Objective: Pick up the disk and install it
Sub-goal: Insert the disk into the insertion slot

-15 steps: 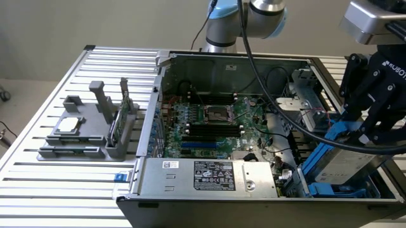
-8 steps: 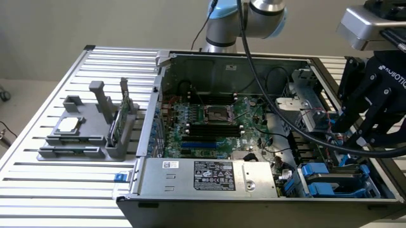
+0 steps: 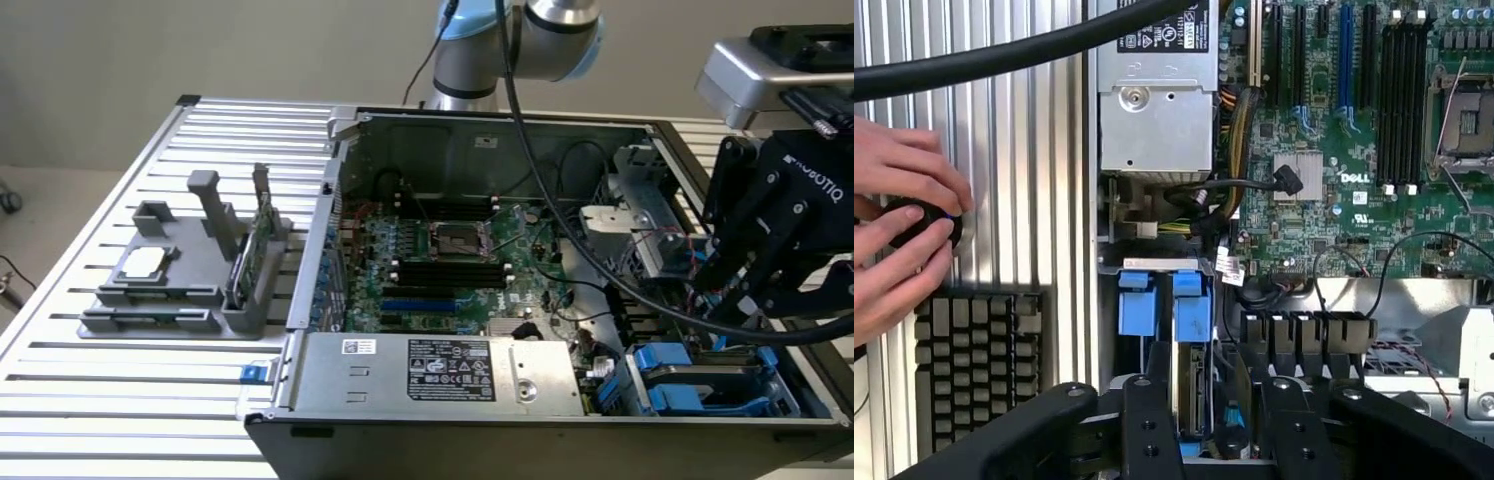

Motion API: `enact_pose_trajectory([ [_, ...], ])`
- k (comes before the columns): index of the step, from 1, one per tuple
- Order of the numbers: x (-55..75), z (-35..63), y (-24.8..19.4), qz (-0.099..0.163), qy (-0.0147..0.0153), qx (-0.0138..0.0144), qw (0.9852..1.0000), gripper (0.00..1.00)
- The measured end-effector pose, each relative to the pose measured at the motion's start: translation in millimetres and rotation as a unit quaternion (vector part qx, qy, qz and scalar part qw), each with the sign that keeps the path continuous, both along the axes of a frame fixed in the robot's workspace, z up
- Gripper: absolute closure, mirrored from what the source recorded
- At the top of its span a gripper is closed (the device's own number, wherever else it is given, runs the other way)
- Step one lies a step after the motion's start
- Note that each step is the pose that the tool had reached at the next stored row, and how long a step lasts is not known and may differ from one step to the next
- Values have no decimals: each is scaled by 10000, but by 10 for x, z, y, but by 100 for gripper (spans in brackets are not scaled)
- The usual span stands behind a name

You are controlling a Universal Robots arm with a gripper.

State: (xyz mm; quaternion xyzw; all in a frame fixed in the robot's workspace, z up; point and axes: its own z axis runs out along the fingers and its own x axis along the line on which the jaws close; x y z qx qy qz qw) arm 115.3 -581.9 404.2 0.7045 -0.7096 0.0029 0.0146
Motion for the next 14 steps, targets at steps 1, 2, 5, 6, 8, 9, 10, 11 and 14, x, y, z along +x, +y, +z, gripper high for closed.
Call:
enact_pose_trajectory([
  [1, 0, -17, 1, 0, -2, 0, 10000, 62],
  [2, 0, -34, 1, 0, -4, -1, 10000, 69],
  [5, 6, -87, 2, 0, -6, -9, 10000, 69],
  [6, 10, -106, 3, -1, -6, -13, 10000, 69],
  [8, 17, -142, 5, -1, -6, -25, 10000, 71],
  [9, 22, -159, 6, 0, -6, -34, 10000, 71],
  [10, 28, -176, 8, 0, -6, -44, 10000, 78],
  [11, 35, -192, 8, 0, -6, -54, 10000, 78],
  [14, 70, -236, 9, 0, -7, -88, 10000, 78],
])
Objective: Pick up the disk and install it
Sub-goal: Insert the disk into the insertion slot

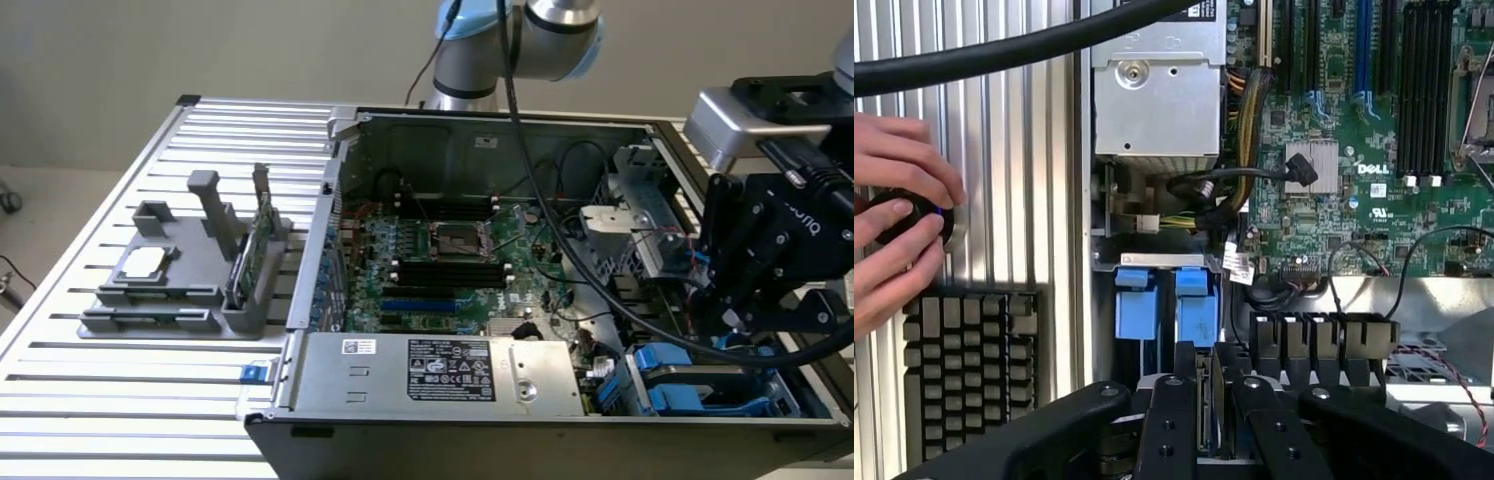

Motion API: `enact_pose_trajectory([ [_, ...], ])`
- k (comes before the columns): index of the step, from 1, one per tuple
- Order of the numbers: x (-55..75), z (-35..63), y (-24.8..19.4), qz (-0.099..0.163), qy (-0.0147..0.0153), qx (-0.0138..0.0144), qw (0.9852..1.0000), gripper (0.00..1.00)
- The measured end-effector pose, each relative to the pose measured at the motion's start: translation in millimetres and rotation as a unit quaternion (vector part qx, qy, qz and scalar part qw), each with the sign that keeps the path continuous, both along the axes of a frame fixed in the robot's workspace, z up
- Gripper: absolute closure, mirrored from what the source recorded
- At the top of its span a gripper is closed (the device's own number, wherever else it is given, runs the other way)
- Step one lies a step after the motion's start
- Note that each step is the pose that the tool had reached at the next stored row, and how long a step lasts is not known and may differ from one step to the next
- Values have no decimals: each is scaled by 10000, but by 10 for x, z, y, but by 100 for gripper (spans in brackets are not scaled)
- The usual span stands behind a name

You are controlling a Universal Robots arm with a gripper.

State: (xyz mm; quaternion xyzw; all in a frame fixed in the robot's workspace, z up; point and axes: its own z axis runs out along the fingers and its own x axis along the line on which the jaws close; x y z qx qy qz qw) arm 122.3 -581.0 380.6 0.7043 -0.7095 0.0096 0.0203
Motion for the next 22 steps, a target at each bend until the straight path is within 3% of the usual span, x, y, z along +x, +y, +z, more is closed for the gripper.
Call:
enact_pose_trajectory([
  [7, 96, -112, 4, 0, 0, -64, 10000, 78],
  [22, 190, -384, 35, 0, 0, -77, 10000, 78],
])
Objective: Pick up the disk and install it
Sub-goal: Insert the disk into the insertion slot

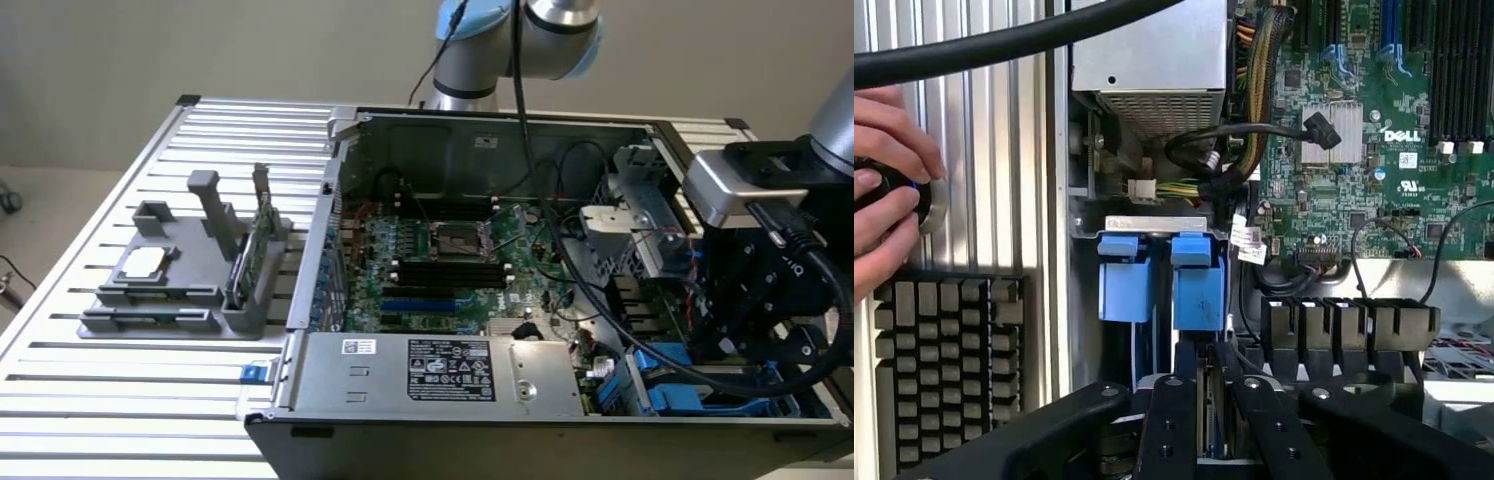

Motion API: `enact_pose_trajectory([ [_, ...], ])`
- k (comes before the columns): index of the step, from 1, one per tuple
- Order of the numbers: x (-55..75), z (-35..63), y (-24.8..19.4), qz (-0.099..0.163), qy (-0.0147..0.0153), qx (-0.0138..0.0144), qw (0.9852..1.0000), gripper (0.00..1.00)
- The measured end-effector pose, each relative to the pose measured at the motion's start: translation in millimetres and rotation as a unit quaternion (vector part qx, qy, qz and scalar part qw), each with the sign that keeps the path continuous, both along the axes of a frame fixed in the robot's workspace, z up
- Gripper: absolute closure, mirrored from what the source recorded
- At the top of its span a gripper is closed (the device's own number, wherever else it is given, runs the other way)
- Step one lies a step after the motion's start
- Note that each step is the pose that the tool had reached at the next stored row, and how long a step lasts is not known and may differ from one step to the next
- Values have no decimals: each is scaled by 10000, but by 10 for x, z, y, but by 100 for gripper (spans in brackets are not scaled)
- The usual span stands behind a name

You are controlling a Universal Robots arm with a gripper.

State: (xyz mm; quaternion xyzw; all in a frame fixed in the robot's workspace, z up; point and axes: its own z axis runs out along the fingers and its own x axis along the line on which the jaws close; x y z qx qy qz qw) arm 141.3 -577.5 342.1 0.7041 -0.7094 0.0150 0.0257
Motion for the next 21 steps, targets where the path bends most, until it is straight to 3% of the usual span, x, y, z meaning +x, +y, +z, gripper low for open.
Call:
enact_pose_trajectory([
  [7, 9, -124, 7, 0, 0, -12, 10000, 78],
  [15, 11, -166, 7, 0, 0, -44, 10000, 78],
  [18, 12, -134, 6, 0, 3, -32, 10000, 78],
  [21, 11, -15, 7, 0, 5, -39, 10000, 78],
])
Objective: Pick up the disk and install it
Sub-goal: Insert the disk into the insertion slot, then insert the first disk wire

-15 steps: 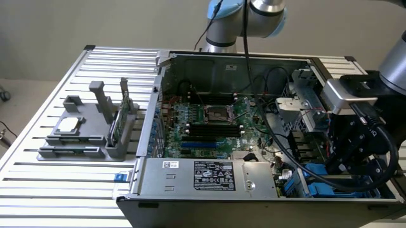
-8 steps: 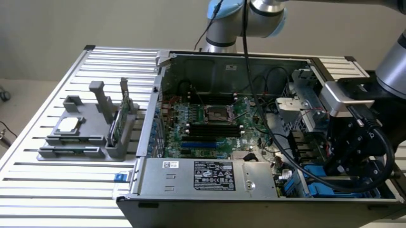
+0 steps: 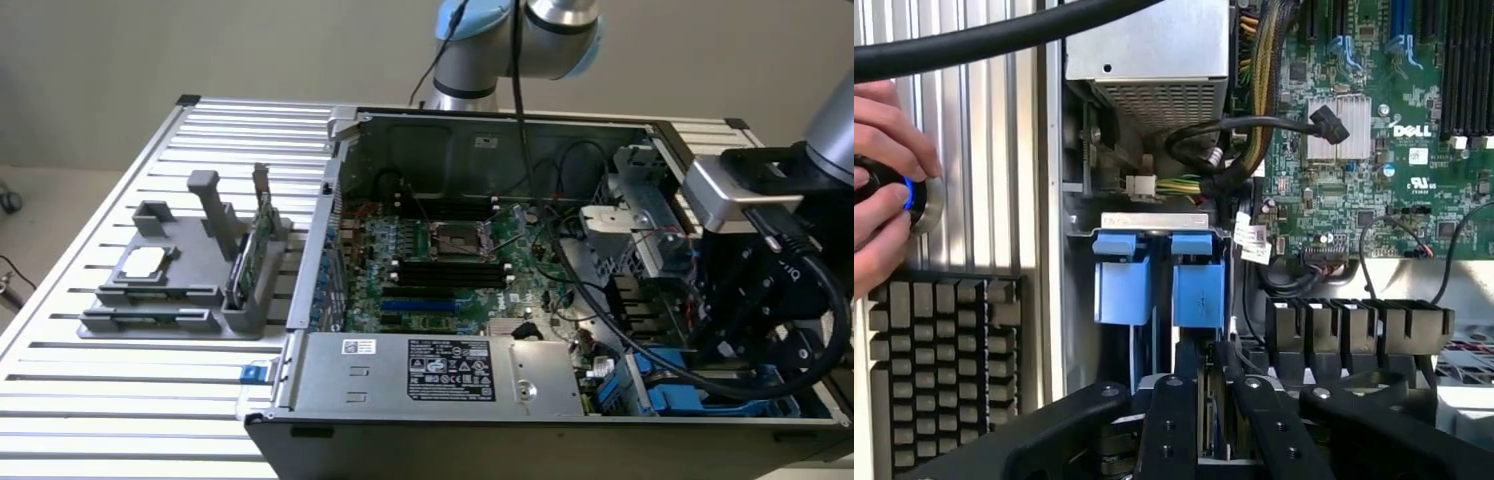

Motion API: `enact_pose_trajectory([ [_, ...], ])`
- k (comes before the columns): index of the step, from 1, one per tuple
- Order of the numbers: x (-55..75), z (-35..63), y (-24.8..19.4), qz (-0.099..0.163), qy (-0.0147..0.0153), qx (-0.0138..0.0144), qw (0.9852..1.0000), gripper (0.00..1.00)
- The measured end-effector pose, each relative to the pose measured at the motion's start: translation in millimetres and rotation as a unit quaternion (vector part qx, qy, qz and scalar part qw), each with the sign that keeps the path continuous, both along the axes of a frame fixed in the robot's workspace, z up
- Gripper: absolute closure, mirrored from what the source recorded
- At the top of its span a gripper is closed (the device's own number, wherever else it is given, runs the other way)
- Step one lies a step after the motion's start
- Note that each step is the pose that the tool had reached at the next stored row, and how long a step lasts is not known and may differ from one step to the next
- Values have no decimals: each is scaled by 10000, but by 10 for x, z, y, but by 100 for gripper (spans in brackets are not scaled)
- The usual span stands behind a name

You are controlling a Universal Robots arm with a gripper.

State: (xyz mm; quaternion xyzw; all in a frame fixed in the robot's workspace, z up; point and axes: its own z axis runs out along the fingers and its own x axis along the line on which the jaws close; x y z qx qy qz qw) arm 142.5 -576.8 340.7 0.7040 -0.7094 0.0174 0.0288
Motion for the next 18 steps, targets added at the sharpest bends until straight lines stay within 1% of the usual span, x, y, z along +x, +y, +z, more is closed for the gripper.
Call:
enact_pose_trajectory([
  [3, 0, 97, 0, 0, 0, 1, 10000, 78],
  [7, 0, 276, 0, 0, 0, -2, 10000, 78],
  [8, 1, 291, 0, 0, 0, -2, 10000, 78],
  [18, 0, 292, 0, 0, 0, -1, 10000, 78],
])
